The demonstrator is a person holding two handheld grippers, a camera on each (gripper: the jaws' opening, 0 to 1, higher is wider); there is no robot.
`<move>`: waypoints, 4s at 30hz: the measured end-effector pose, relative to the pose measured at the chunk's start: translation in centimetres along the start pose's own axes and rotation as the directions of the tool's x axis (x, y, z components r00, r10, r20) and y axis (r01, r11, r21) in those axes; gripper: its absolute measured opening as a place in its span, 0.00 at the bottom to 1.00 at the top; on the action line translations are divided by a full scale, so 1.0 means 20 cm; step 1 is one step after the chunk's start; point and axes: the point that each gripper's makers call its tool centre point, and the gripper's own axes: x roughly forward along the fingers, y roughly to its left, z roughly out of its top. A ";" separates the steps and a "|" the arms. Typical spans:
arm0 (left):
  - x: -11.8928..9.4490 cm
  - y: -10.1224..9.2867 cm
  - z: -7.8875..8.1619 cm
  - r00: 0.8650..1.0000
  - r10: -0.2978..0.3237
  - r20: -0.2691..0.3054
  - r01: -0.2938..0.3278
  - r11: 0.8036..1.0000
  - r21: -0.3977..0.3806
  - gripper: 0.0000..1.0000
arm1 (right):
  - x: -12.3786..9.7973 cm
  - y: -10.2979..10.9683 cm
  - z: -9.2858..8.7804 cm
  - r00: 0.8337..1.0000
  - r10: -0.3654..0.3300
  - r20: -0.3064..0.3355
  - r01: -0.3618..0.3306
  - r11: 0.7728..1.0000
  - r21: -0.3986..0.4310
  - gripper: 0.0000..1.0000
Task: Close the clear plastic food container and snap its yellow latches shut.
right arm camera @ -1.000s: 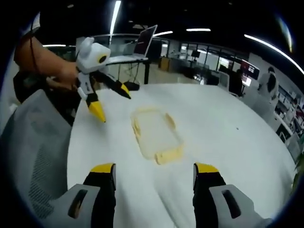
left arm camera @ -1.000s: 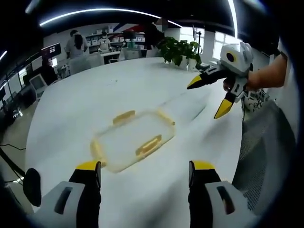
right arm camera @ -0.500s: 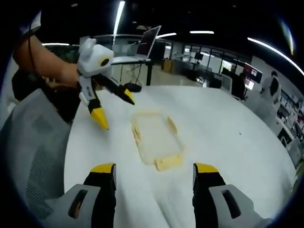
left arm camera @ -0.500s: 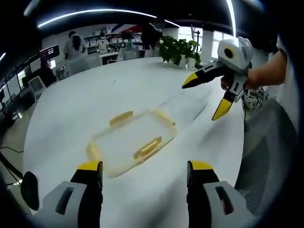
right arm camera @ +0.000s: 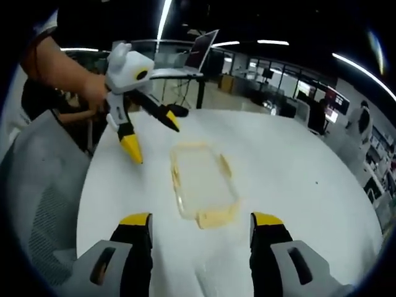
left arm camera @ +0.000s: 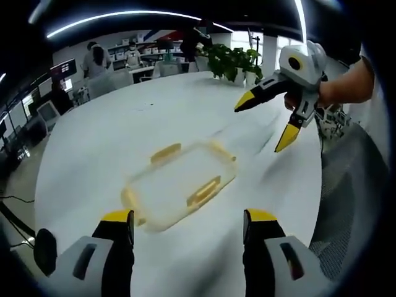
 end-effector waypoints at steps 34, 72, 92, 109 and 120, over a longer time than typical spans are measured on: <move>0.08 0.20 -0.06 0.982 -0.017 -0.186 0.068 0.960 0.272 0.62 | 0.21 -0.06 -0.06 0.981 0.078 -0.178 -0.096 0.991 -0.096 0.56; 0.20 0.37 -0.07 0.892 -0.093 -0.442 0.372 0.708 0.600 0.47 | 0.32 -0.09 -0.19 0.921 0.156 -0.358 -0.211 0.970 -0.121 0.49; 0.25 0.34 -0.10 0.833 -0.176 -0.524 0.494 0.662 0.564 0.40 | 0.34 -0.10 -0.21 0.902 0.189 -0.389 -0.240 0.967 -0.086 0.46; 0.26 0.32 -0.10 0.801 -0.230 -0.553 0.543 0.668 0.509 0.39 | 0.33 -0.10 -0.22 0.887 0.222 -0.404 -0.275 0.959 -0.076 0.39; 0.26 0.31 -0.10 0.782 -0.263 -0.566 0.576 0.652 0.493 0.40 | 0.33 -0.10 -0.22 0.878 0.251 -0.407 -0.296 0.954 -0.049 0.38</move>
